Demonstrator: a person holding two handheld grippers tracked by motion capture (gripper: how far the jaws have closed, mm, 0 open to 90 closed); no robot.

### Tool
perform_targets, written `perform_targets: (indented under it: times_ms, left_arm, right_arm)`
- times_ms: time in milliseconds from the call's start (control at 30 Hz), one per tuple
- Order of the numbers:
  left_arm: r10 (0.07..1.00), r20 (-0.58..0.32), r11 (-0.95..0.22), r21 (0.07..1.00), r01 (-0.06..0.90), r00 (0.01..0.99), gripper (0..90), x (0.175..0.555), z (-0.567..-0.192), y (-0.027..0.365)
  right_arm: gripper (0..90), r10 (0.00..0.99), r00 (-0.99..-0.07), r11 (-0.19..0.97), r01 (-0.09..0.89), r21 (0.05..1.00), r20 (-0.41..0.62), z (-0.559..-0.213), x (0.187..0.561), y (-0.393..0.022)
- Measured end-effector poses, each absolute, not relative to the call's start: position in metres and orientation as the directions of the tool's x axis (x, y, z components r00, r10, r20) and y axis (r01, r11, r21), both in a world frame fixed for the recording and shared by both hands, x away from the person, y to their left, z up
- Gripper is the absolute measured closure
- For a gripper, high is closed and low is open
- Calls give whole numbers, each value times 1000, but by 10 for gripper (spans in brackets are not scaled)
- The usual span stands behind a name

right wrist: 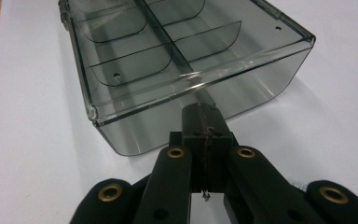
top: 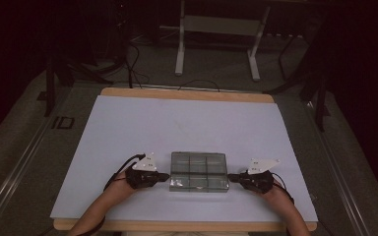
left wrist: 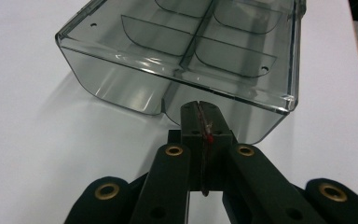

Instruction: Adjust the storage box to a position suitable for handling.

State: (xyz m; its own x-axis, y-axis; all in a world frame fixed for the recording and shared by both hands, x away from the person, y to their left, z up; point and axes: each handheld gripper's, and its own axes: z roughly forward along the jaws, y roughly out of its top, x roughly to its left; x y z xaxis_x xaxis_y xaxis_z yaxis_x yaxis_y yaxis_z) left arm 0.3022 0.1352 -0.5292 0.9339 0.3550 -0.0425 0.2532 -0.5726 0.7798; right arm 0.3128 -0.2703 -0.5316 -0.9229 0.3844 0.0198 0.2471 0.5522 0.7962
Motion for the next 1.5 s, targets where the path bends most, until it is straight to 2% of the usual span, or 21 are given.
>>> perform_targets:
  times_ms: [467, 1067, 1233, 1367, 1500]
  left_arm:
    - [354, -41, -557, 793, 246, 934, 899, 302, -520, 134]
    - [365, 9, -556, 804, 211, 931, 898, 306, -509, 128]
    - [373, 18, -549, 811, 205, 928, 898, 309, -503, 128]
    - [378, 17, -542, 815, 206, 926, 898, 312, -501, 127]
    - [377, 22, -546, 813, 202, 926, 897, 313, -500, 125]
  right_arm:
    - [900, 375, -927, 539, 231, 810, 15, -521, 312, -271]
    - [894, 395, -919, 508, 214, 834, -4, -512, 315, -270]
    - [840, 401, -916, 490, 216, 844, 1, -508, 318, -271]
    - [835, 413, -911, 489, 207, 847, -16, -505, 320, -270]
    - [762, 424, -906, 491, 213, 845, -19, -505, 323, -269]
